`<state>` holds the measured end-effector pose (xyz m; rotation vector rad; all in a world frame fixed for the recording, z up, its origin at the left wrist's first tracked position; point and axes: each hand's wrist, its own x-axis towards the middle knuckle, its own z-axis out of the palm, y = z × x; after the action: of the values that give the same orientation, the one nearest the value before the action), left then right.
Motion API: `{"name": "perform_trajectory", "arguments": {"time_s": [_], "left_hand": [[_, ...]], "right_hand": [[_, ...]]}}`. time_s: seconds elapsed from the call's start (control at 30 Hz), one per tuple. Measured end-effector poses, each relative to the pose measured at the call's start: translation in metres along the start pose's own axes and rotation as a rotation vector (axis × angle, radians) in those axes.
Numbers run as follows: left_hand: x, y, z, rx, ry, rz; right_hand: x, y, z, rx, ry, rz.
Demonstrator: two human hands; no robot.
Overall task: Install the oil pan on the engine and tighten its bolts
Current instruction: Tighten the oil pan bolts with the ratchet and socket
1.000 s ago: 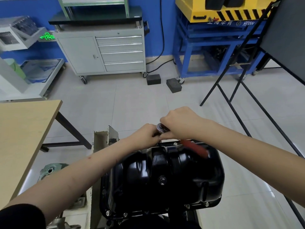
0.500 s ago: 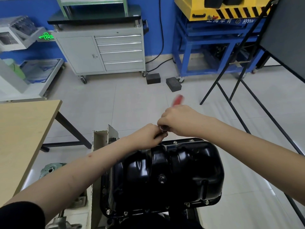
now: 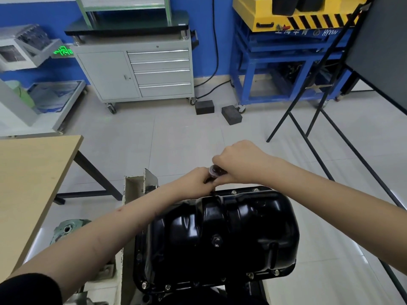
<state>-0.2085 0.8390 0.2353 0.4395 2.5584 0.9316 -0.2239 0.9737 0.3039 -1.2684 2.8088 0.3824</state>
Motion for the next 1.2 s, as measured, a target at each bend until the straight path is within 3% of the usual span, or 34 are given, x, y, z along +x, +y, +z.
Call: {"name": "perform_trajectory", "arguments": {"time_s": [0.33, 0.5, 0.63, 0.83, 0.93, 1.07, 1.2], "left_hand": [[0.001, -0.003, 0.001, -0.066, -0.036, 0.019], [-0.002, -0.004, 0.000, -0.025, 0.078, 0.062], [0.001, -0.003, -0.002, 0.023, -0.016, 0.058], [-0.002, -0.001, -0.002, 0.090, 0.072, 0.062], [0.000, 0.000, 0.001, 0.133, 0.083, 0.076], [0.002, 0.000, 0.001, 0.126, -0.022, 0.089], [-0.001, -0.003, 0.001, 0.147, 0.026, 0.079]], "right_hand": [[0.002, 0.000, 0.001, 0.008, -0.018, -0.052], [-0.002, 0.002, 0.004, 0.015, -0.008, 0.018], [0.003, 0.003, 0.006, -0.027, 0.013, -0.079], [0.001, 0.001, 0.000, -0.022, -0.029, 0.042], [0.000, 0.002, 0.002, -0.055, -0.001, -0.011], [-0.001, 0.006, 0.007, -0.089, 0.052, -0.164], [-0.002, 0.006, 0.002, -0.066, 0.048, -0.121]]}}
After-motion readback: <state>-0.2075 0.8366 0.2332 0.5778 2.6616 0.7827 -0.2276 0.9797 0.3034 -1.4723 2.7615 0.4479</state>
